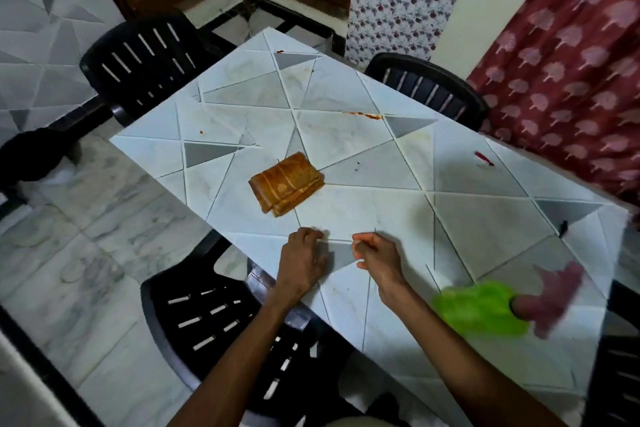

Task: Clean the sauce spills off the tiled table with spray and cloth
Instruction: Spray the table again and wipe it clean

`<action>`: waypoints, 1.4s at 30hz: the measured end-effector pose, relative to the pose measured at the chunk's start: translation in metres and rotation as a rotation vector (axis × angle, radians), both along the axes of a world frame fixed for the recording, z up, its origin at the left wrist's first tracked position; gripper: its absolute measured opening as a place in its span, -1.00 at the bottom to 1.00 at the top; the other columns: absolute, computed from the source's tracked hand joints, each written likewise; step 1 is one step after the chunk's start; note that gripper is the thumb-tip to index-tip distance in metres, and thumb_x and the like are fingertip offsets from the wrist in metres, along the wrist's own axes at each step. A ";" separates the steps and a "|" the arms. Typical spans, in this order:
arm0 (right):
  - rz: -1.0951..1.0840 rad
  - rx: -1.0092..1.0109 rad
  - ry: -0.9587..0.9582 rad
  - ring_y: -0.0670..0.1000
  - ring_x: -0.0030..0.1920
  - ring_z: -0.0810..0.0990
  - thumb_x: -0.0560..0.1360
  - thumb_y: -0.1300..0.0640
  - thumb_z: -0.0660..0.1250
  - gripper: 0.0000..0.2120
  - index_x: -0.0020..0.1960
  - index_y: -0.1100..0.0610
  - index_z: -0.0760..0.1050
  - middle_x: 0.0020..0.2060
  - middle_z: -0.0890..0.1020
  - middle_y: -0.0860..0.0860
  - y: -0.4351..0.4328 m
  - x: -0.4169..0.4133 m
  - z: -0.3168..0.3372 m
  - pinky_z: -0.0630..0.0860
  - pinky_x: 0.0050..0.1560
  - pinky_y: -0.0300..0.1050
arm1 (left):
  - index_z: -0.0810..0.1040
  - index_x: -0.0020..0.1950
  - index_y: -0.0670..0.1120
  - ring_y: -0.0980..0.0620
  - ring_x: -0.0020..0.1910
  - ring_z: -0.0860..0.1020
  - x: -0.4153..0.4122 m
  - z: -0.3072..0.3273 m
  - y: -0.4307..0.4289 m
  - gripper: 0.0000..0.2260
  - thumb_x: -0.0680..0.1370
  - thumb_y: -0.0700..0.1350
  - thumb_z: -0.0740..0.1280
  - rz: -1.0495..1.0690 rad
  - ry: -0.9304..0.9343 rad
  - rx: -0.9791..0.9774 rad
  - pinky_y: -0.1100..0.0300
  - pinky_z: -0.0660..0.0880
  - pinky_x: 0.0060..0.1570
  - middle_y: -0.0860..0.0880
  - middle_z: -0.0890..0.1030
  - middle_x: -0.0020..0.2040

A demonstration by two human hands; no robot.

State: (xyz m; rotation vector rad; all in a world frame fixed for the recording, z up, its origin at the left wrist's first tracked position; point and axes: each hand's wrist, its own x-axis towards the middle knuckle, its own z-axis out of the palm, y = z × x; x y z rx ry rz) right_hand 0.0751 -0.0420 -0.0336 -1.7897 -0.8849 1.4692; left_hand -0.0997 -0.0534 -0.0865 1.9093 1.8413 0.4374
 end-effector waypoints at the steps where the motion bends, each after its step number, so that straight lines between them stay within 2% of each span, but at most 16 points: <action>1: -0.001 -0.001 0.007 0.00 -0.23 0.59 0.55 0.33 0.31 -0.80 -0.07 0.08 0.62 -0.20 0.67 0.06 -0.015 0.011 0.000 0.50 -0.28 -0.23 | 0.50 0.30 -0.04 -0.15 0.17 0.49 0.008 -0.004 -0.010 -0.52 0.43 0.12 0.34 -0.041 0.063 -0.013 0.00 0.49 0.06 -0.08 0.52 0.25; 5: -0.020 0.011 0.030 -0.02 -0.24 0.58 0.56 0.31 0.31 -0.82 -0.06 0.07 0.61 -0.20 0.67 0.03 -0.076 0.060 0.003 0.50 -0.24 -0.21 | 0.41 0.39 0.02 -0.16 0.31 0.44 0.047 -0.018 -0.050 -0.32 0.37 0.37 0.23 -0.113 0.306 -0.042 -0.14 0.37 0.24 -0.08 0.46 0.37; 8: -0.066 0.014 0.080 -0.03 -0.25 0.56 0.58 0.31 0.31 -0.87 -0.02 0.13 0.58 -0.21 0.65 0.03 -0.114 0.091 0.006 0.48 -0.24 -0.21 | 0.20 0.53 0.07 -0.18 0.51 0.20 0.069 -0.027 -0.070 -0.21 0.40 0.45 0.13 -0.180 0.377 -0.141 -0.24 0.18 0.40 -0.05 0.21 0.56; 11: -0.113 0.021 0.086 -0.02 -0.25 0.57 0.58 0.21 0.38 -0.94 -0.07 0.17 0.55 -0.22 0.63 0.05 -0.141 0.117 0.011 0.51 -0.26 -0.21 | 0.02 0.59 0.07 -0.19 0.58 -0.02 0.086 -0.027 -0.083 -0.16 0.43 0.45 0.12 -0.226 0.418 -0.252 -0.24 0.03 0.47 -0.04 0.00 0.62; 15: -0.184 0.032 -0.034 0.01 -0.31 0.51 0.49 -0.01 0.49 -0.69 -0.20 0.13 0.42 -0.35 0.52 0.01 -0.162 0.141 0.019 0.51 -0.28 -0.08 | -0.05 0.61 0.04 -0.20 0.59 -0.11 0.096 -0.020 -0.092 -0.13 0.45 0.39 0.22 -0.211 0.395 -0.282 -0.23 -0.03 0.50 -0.07 -0.10 0.63; 17: -0.195 0.045 -0.145 0.06 -0.33 0.41 0.39 -0.18 0.51 -0.55 -0.26 0.08 0.32 -0.41 0.42 -0.02 -0.168 0.150 0.026 0.46 -0.27 -0.02 | -0.03 0.61 0.05 -0.19 0.59 -0.11 0.095 -0.018 -0.091 -0.12 0.44 0.38 0.25 -0.194 0.377 -0.298 -0.22 -0.03 0.50 -0.06 -0.09 0.63; 19: -0.203 0.050 -0.273 0.10 -0.29 0.36 0.37 -0.19 0.52 -0.51 -0.26 0.08 0.28 -0.39 0.38 -0.03 -0.176 0.158 0.038 0.34 -0.29 0.00 | -0.01 0.60 0.05 -0.18 0.59 -0.09 0.097 -0.015 -0.091 -0.12 0.43 0.38 0.28 -0.186 0.366 -0.310 -0.22 -0.01 0.50 -0.05 -0.08 0.63; 22: -0.307 0.172 -0.417 0.10 -0.05 0.46 0.31 -0.13 0.61 -0.48 -0.06 0.09 0.34 -0.13 0.44 -0.04 -0.180 0.169 0.054 0.40 -0.10 -0.02 | 0.04 0.59 0.05 -0.18 0.58 -0.05 0.102 -0.012 -0.094 -0.15 0.44 0.34 0.31 -0.176 0.356 -0.302 -0.19 0.03 0.48 -0.06 -0.04 0.62; 24: -0.345 0.338 -0.434 0.05 0.17 0.42 0.24 -0.05 0.66 -0.30 0.20 0.10 0.36 0.09 0.38 -0.05 -0.175 0.176 0.057 0.45 0.14 -0.02 | 0.09 0.57 0.02 -0.21 0.57 0.01 0.105 -0.011 -0.096 -0.17 0.43 0.32 0.33 -0.173 0.359 -0.296 -0.19 0.09 0.46 -0.11 0.01 0.60; 27: -0.279 0.446 -0.373 -0.10 0.30 0.29 0.22 0.02 0.67 -0.01 0.50 0.04 0.21 0.31 0.28 -0.05 -0.154 0.183 0.063 0.31 0.31 -0.16 | 0.18 0.50 0.00 -0.25 0.47 0.19 0.114 -0.007 -0.094 -0.21 0.39 0.30 0.38 -0.182 0.389 -0.285 -0.15 0.25 0.38 -0.18 0.16 0.51; 29: -0.216 0.520 -0.391 -0.03 0.47 0.25 0.22 -0.01 0.64 0.08 0.58 0.00 0.12 0.45 0.25 0.00 -0.132 0.186 0.068 0.29 0.43 -0.09 | 0.23 0.48 -0.01 -0.25 0.40 0.28 0.120 -0.001 -0.087 -0.28 0.42 0.19 0.41 -0.195 0.372 -0.285 -0.11 0.31 0.32 -0.20 0.24 0.42; 31: -0.165 0.609 -0.442 0.06 0.54 0.24 0.27 -0.03 0.58 0.04 0.60 0.05 0.10 0.52 0.25 0.00 -0.109 0.187 0.070 0.29 0.49 0.02 | 0.26 0.48 -0.04 -0.24 0.38 0.31 0.125 0.003 -0.074 -0.33 0.44 0.08 0.41 -0.214 0.342 -0.266 -0.09 0.34 0.30 -0.18 0.26 0.42; 33: -0.131 0.672 -0.434 0.05 0.46 0.39 0.39 -0.03 0.52 -0.16 0.55 0.10 0.23 0.47 0.39 -0.03 -0.090 0.188 0.070 0.38 0.44 0.01 | 0.27 0.48 -0.07 -0.22 0.39 0.31 0.130 0.004 -0.059 -0.33 0.43 0.03 0.42 -0.246 0.309 -0.230 -0.09 0.34 0.30 -0.15 0.26 0.45; 35: -0.134 0.685 -0.365 -0.02 0.16 0.63 0.48 -0.07 0.43 -0.47 0.39 0.01 0.40 0.29 0.56 -0.14 -0.079 0.183 0.075 0.54 0.23 0.02 | 0.28 0.49 -0.08 -0.21 0.40 0.30 0.136 0.004 -0.045 -0.32 0.43 0.03 0.42 -0.285 0.295 -0.220 -0.07 0.33 0.30 -0.14 0.25 0.47; 38: -0.189 0.722 -0.305 -0.02 -0.25 0.70 0.58 -0.06 0.33 -0.82 0.17 -0.20 0.44 0.10 0.61 -0.21 -0.066 0.182 0.078 0.63 -0.08 0.11 | 0.29 0.49 -0.09 -0.21 0.42 0.28 0.151 0.003 -0.023 -0.32 0.44 0.07 0.42 -0.353 0.267 -0.203 -0.07 0.33 0.31 -0.15 0.25 0.48; 42: -0.348 0.656 -0.231 0.03 -0.44 0.67 0.61 0.05 0.26 -0.70 0.20 -0.34 0.44 0.05 0.63 -0.15 -0.052 0.202 0.083 0.64 -0.24 0.06 | 0.34 0.48 -0.09 -0.23 0.41 0.33 0.170 -0.010 0.008 -0.22 0.33 0.27 0.23 -0.438 0.196 -0.153 -0.07 0.35 0.32 -0.17 0.31 0.47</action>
